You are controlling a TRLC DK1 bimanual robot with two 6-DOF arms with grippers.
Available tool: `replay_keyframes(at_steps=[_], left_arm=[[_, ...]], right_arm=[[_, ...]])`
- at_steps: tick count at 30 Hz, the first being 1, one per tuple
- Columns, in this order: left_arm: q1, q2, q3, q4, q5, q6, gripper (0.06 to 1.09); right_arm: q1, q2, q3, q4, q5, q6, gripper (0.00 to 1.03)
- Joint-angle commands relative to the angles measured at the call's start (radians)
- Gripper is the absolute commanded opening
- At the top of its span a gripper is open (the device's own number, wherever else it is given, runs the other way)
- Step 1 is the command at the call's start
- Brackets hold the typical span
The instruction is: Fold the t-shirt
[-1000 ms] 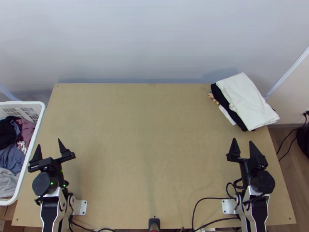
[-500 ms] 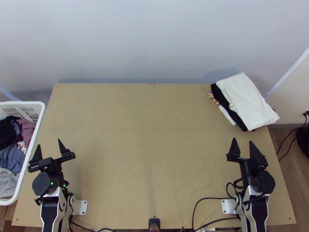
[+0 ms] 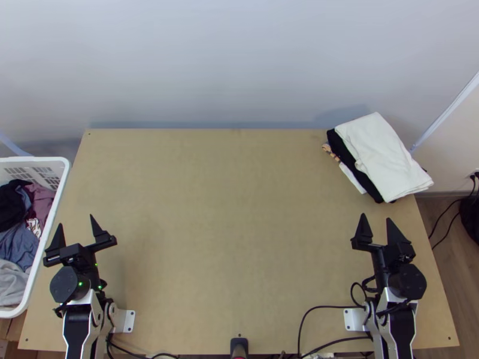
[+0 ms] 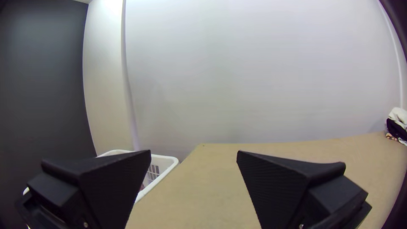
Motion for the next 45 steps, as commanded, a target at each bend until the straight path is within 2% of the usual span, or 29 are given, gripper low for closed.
replay_keyframes(at_steps=[1,39,42,45], left_arm=[[0.005,-0.007,-0.046,-0.011,0.004,0.01,1.04],[0.005,-0.007,-0.046,-0.011,0.004,0.01,1.04],[-0.007,-0.002,-0.044,-0.019,0.056,0.01,1.04],[-0.009,-0.006,-0.044,-0.019,0.056,-0.002,1.04]], right_arm=[[0.002,-0.002,-0.01,-0.006,0.009,0.016,0.99],[0.002,-0.002,-0.01,-0.006,0.009,0.016,0.99],[0.002,-0.002,-0.01,-0.006,0.009,0.016,0.99],[0.002,-0.002,-0.01,-0.006,0.009,0.016,0.99]])
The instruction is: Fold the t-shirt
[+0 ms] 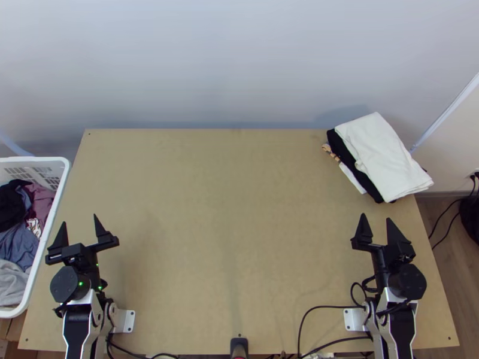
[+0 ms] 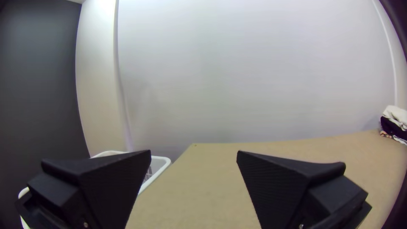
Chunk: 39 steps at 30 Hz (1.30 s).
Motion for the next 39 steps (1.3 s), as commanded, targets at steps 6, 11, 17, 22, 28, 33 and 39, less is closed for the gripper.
replay_keyframes(at_steps=[6,11,17,22,28,33,39], left_arm=[[0.002,-0.007,0.002,-0.04,0.076,0.019,1.04],[0.005,0.011,0.175,-0.218,0.093,-0.029,1.04],[0.019,0.272,0.451,-0.372,0.096,-0.078,1.04],[0.186,0.488,0.688,-0.501,0.214,-0.092,1.04],[0.646,0.807,0.879,-0.597,0.613,-0.047,1.04],[0.797,1.104,1.002,-0.611,0.645,0.031,1.04],[0.935,1.51,1.232,-0.714,0.648,0.086,1.04]], right_arm=[[0.002,-0.002,-0.01,-0.006,0.009,0.016,0.99],[0.002,-0.002,-0.01,-0.006,0.009,0.016,0.99],[0.002,-0.002,-0.01,-0.006,0.009,0.015,0.99],[0.002,-0.002,-0.01,-0.006,0.009,0.016,0.99],[0.002,-0.002,-0.01,-0.006,0.009,0.016,0.99],[0.002,-0.002,-0.01,-0.006,0.009,0.016,0.99],[0.002,-0.002,-0.01,-0.006,0.009,0.016,0.99]])
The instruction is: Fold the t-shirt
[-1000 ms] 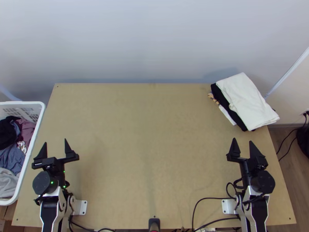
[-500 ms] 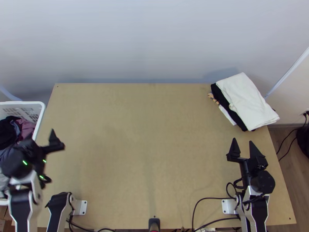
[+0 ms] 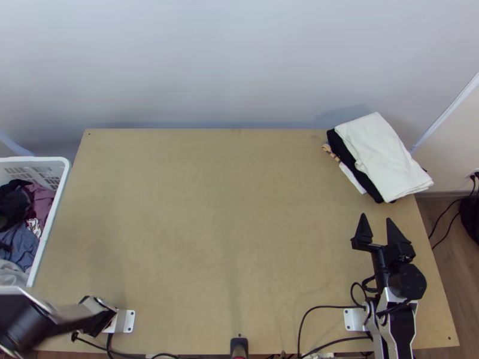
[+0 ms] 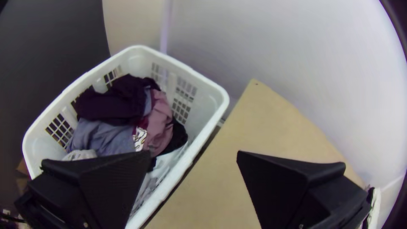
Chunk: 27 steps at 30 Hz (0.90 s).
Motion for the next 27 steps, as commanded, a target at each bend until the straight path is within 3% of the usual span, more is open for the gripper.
replay_keyframes(at_steps=[1,11,19,27], left_arm=[[0.066,0.208,0.15,-0.073,0.01,0.05,1.04],[0.213,0.693,0.539,-0.22,-0.091,0.157,1.04],[0.277,0.975,0.72,-0.21,-0.165,0.189,1.04],[0.322,1.092,0.791,-0.17,-0.202,0.235,1.04]], right_arm=[[0.002,-0.002,-0.01,-0.006,0.009,0.016,0.99],[0.002,-0.002,-0.01,-0.006,0.009,0.016,0.99],[0.002,-0.002,-0.01,-0.006,0.009,0.016,0.99],[0.002,-0.002,-0.01,-0.006,0.009,0.016,0.99]])
